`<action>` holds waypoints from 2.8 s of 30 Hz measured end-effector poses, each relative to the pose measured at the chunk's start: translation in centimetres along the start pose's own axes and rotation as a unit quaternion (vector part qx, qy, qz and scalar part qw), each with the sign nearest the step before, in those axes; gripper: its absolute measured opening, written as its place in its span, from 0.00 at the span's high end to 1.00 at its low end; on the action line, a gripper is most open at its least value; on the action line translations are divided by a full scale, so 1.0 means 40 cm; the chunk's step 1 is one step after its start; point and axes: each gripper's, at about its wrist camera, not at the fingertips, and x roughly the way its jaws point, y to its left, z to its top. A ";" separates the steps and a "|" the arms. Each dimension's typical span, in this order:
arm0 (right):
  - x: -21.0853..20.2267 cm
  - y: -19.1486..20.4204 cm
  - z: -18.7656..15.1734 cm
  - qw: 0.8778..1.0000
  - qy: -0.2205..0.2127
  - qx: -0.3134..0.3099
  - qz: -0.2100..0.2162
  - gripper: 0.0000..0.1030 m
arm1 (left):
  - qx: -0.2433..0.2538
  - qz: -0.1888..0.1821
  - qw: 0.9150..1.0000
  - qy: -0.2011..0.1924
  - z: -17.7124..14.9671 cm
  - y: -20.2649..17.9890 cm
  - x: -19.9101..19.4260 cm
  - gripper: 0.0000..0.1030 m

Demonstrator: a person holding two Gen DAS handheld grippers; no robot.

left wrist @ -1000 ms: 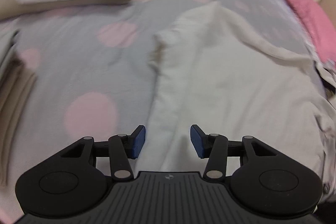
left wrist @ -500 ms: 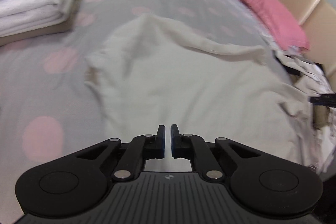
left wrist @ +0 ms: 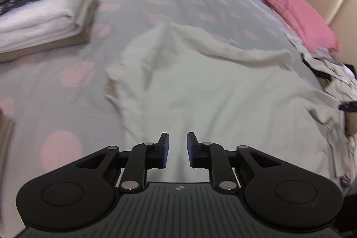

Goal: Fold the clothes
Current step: 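Smooth the laid-out white shirt flat with both open grippers, then grasp the white shirt edge with the left gripper and pull it outward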

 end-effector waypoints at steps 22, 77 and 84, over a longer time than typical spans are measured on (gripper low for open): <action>0.016 0.034 -0.021 0.999 0.008 -0.034 -0.009 0.55 | 0.014 0.069 0.996 0.051 -0.026 0.035 0.131 0.85; 0.044 0.057 -0.019 0.998 0.021 -0.055 -0.027 0.51 | 0.104 0.080 0.991 -0.014 0.074 0.060 -0.022 0.98; 0.039 0.059 -0.018 0.998 0.019 -0.057 -0.025 0.50 | 0.123 0.020 0.991 0.046 0.024 0.045 0.016 0.88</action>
